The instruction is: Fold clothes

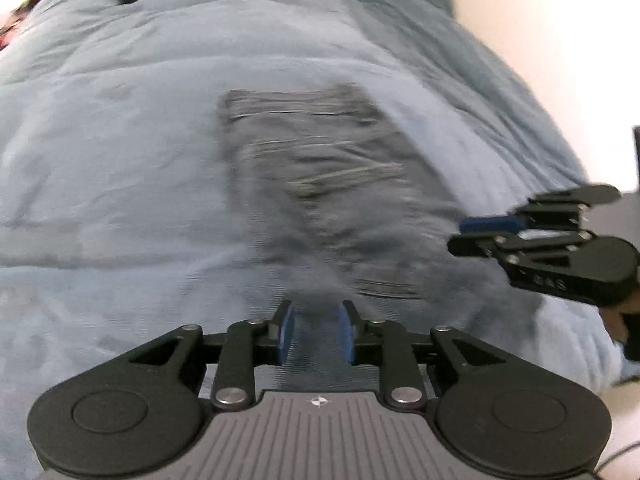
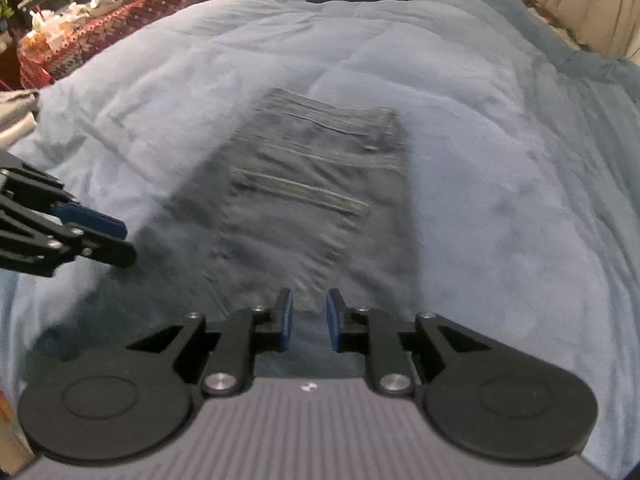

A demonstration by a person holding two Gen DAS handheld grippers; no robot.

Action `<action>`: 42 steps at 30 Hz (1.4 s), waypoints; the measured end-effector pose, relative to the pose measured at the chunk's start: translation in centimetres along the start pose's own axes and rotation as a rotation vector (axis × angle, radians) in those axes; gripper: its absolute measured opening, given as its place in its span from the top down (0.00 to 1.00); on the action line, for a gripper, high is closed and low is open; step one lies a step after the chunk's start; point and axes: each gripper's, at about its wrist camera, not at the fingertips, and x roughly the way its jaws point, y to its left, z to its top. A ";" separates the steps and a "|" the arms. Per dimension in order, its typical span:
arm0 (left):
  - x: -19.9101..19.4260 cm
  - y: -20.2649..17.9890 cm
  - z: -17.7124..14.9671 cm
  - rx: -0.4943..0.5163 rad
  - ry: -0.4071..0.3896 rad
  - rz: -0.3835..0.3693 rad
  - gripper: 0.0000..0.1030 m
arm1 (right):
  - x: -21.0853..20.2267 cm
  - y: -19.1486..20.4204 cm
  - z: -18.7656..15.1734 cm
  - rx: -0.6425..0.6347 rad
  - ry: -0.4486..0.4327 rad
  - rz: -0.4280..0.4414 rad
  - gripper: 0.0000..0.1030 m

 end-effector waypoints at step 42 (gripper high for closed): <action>3.5 6.0 1.3 -0.156 0.136 -0.154 0.80 | 1.6 -6.3 -0.1 0.123 0.087 -0.080 0.71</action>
